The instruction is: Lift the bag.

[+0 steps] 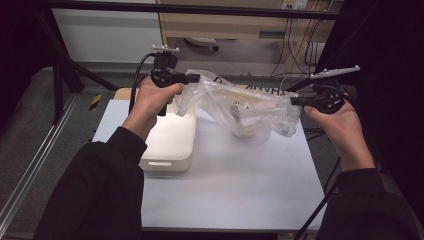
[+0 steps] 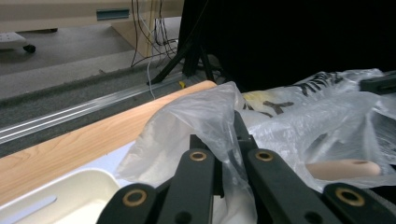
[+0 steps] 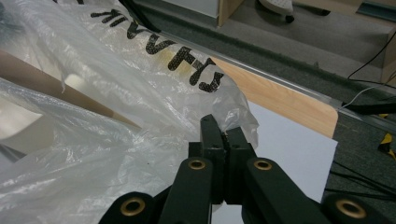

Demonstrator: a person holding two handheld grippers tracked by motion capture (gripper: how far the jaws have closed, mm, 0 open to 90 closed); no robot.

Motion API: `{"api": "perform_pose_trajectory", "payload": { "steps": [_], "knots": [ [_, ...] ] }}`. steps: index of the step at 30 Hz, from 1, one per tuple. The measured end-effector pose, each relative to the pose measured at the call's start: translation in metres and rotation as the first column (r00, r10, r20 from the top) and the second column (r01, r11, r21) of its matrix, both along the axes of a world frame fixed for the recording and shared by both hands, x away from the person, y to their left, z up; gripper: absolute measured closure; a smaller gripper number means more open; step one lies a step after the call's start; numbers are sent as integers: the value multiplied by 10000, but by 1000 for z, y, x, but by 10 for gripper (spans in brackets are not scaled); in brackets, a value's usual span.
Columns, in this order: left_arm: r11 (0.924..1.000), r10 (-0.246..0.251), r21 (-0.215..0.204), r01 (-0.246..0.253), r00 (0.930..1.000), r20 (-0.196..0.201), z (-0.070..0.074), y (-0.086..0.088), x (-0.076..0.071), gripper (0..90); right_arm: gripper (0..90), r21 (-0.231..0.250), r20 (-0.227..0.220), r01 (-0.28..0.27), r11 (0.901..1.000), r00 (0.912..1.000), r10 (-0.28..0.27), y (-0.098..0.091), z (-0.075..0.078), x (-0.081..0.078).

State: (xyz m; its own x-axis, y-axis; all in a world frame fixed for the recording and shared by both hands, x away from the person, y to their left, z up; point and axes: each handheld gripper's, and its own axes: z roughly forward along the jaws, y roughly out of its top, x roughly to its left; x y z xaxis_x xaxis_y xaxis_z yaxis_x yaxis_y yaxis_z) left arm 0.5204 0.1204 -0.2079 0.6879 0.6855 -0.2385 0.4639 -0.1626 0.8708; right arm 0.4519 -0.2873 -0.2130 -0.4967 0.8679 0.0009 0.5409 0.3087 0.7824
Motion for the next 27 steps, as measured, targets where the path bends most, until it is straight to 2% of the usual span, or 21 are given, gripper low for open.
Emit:
{"api": "perform_pose_trajectory", "payload": {
  "steps": [1, 2, 3, 4, 5, 7, 9, 11, 13, 14, 17, 21, 24, 27],
  "knots": [
    [10000, 33, -53, -32, 10000, 13, 0, -1, 4, 900, 900, 27, 45, 26, 10000, 10000, -26, -1, 3, -1],
    [9997, 16, -245, -11, 9998, 208, 0, -3, 7, 900, 900, 12, 112, 38, 10000, 9999, -38, -3, 5, -1],
    [9995, -5, -323, 28, 9975, 700, 0, -5, 9, 900, 900, 19, 169, 60, 10000, 9998, -60, -4, 8, -2],
    [9999, 2, -171, 17, 9935, 1138, 1, -8, 11, 900, 900, 25, 212, 108, 9999, 9997, -108, -6, 12, -3],
    [9998, 27, -186, -4, 9922, 1247, 1, -9, 13, 900, 900, 48, 329, 128, 9999, 9994, -130, -8, 15, -3],
    [9996, 84, -265, -56, 9940, 1087, -3, -13, 18, 900, 900, 19, 443, 181, 9998, 9989, -182, -10, 19, -4],
    [10000, 18, 43, -22, 9949, 1013, -9, -17, 19, 900, 900, -139, 491, 269, 9995, 9985, -262, -10, 20, -2],
    [9995, -42, 320, 10, 9951, 991, -19, -20, 20, 900, 900, -229, 398, 288, 9993, 9988, -279, -8, 15, -2],
    [9989, -223, 436, 193, 9974, 685, -31, -23, 18, 900, 900, -346, 278, 150, 9993, 9995, -141, -4, 7, -2],
    [9975, -237, 675, 189, 9971, 723, -36, -23, 16, 900, 900, -423, 200, 95, 9991, 9998, -87, -2, 2, -3],
    [9946, -481, 949, 431, 9975, 520, -50, -24, 4, 900, 900, -395, 34, -91, 9992, 10000, 93, 2, -13, -7],
    [9892, -525, 1383, 482, 9982, 276, -62, -21, -12, 900, 900, -408, -228, -255, 9988, 9994, 246, 6, -30, -14],
    [9886, -647, 1350, 661, 9978, -144, -72, -19, -26, 900, 900, -464, -391, -417, 9981, 9984, 399, 11, -43, -20],
    [9840, -932, 1479, 990, 9946, -454, -85, -22, -41, 899, 900, -416, -596, -556, 9976, 9968, 531, 16, -55, -27]
  ]
}}
